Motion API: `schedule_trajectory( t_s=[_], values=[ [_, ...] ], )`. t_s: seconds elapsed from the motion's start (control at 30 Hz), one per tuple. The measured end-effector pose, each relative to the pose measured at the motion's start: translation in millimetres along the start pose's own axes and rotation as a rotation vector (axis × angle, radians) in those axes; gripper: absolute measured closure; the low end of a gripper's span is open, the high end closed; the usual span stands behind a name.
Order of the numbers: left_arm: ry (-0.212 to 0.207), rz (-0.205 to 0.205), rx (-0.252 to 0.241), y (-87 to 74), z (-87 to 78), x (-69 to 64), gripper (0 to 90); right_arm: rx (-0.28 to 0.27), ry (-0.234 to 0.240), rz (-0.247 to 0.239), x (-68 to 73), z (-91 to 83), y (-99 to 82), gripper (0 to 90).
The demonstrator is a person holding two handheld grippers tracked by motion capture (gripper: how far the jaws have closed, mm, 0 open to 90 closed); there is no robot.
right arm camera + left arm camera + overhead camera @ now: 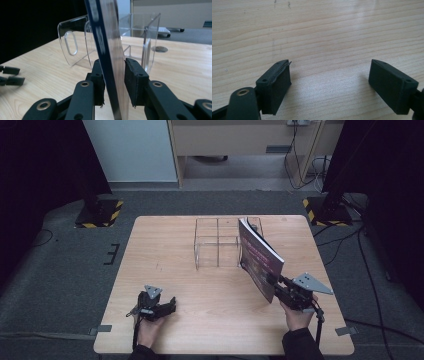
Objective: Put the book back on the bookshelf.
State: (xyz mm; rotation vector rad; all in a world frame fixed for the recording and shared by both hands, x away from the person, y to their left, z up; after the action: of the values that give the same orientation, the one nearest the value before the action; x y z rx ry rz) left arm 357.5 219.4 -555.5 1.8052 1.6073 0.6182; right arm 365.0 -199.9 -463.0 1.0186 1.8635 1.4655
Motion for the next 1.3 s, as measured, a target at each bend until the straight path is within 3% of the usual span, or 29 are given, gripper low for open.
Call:
schedule_trajectory(
  t_s=[0.2, 0.4, 0.8, 1.2, 1.3],
  values=[
    [0.0, 0.0, 0.0, 0.0, 0.0, 0.0, 16.8, -0.051, 0.002, 0.011, 3.9, 4.5, 22.2, 72.3],
    [0.0, 0.0, 0.0, 0.0, 0.0, 0.0, 16.8, -0.066, -0.017, 0.01, 1.1, 3.7, 38.1, 72.9],
    [0.0, 0.0, 0.0, 0.0, 0.0, 0.0, 16.8, -0.045, -0.058, -0.002, -4.2, -1.3, 50.0, 84.0],
    [0.0, 0.0, 0.0, 0.1, 0.1, 0.1, 16.8, -0.127, -0.08, 0.02, -10.7, -3.9, 67.7, 84.5],
    [0.0, 0.0, 0.0, 0.0, 0.1, 0.0, 16.8, -0.148, -0.108, 0.009, -12.7, -1.8, 75.9, 84.4]
  ],
)
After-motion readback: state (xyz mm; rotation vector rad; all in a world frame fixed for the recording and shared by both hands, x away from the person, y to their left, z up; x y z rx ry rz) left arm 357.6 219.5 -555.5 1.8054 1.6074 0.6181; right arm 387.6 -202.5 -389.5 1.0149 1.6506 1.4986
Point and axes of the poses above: each handheld gripper's, and its own axes: z roughly forward along the jaws, y roughly out of its top, x roughly to its left, the point moved 3 cm from there along z, roughly forward along the jaws, and after that the axes turned 6 degrees about -z, right-handed, at the moved point
